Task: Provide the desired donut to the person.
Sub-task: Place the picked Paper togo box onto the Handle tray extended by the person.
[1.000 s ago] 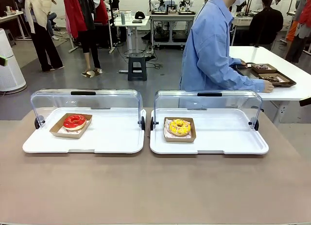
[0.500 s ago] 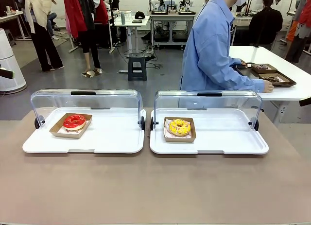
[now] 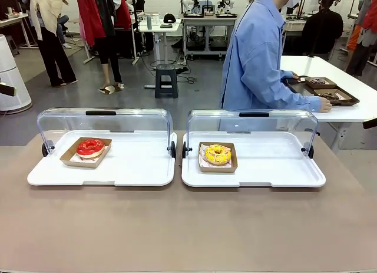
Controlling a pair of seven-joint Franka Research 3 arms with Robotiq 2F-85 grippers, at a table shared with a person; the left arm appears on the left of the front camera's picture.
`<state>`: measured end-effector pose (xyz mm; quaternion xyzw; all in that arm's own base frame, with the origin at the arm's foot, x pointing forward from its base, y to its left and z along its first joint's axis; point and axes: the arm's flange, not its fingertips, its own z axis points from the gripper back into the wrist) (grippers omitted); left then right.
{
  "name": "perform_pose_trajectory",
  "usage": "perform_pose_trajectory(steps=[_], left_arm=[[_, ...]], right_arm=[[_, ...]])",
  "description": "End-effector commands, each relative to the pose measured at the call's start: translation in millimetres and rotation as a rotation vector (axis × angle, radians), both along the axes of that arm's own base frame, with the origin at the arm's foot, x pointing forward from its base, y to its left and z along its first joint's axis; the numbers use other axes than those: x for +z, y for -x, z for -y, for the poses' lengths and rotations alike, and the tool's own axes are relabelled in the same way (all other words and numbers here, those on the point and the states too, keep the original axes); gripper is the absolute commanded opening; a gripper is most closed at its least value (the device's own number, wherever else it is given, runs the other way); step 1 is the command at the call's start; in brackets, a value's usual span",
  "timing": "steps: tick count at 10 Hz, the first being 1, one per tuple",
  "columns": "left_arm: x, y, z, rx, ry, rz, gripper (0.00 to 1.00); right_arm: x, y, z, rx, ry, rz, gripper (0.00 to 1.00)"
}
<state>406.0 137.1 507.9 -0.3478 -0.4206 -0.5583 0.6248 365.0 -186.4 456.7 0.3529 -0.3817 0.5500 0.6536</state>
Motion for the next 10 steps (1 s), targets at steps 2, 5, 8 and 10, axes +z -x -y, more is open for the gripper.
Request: perform_pose_trajectory(steps=[2,5,8,10], left_arm=[[-1.7,1.5,1.3,0.002,0.023,0.017,1.0],[-1.7,1.5,1.3,0.002,0.023,0.017,1.0],[-1.7,1.5,1.3,0.002,0.023,0.017,1.0],[-1.7,1.5,1.3,0.002,0.023,0.017,1.0]], right_arm=[[0.5,1.1,-0.9,0.001,-0.007,0.008,1.0],[0.5,1.1,-0.9,0.001,-0.007,0.008,1.0],[0.5,1.1,-0.9,0.001,-0.007,0.008,1.0],[0.5,1.1,-0.9,0.001,-0.007,0.008,1.0]])
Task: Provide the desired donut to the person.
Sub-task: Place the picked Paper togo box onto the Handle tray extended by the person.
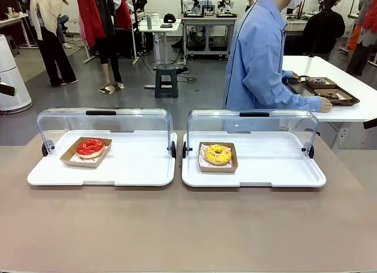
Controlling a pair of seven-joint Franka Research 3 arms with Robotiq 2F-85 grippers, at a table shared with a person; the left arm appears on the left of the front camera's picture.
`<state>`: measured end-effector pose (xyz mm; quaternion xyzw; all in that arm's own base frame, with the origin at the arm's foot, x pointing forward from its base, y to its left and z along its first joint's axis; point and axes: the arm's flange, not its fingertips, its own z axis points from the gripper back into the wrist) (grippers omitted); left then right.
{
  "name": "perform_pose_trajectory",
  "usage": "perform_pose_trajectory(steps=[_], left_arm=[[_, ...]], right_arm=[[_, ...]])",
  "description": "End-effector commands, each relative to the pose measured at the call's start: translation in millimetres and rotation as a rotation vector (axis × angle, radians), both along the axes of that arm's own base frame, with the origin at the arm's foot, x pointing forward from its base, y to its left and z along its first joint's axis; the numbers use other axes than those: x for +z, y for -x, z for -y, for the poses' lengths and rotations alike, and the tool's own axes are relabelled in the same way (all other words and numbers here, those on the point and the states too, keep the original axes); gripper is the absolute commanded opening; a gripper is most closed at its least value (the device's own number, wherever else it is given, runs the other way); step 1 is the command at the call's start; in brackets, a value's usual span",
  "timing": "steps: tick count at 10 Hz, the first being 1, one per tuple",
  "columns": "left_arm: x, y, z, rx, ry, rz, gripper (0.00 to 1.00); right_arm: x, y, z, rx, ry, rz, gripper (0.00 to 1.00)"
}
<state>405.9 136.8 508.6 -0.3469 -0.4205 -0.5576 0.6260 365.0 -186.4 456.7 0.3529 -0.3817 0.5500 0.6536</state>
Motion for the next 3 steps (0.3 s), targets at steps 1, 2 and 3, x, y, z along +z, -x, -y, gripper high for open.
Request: perform_pose_trajectory(steps=[1,2,3], left_arm=[[-2.4,1.4,1.0,-0.001,0.025,0.018,1.0],[-2.4,1.4,1.0,-0.001,0.025,0.018,1.0],[-2.4,1.4,1.0,-0.001,0.025,0.018,1.0]], right_arm=[[0.5,1.1,-0.9,0.001,-0.007,0.008,1.0],[0.5,1.1,-0.9,0.001,-0.007,0.008,1.0],[0.5,1.1,-0.9,0.001,-0.007,0.008,1.0]])
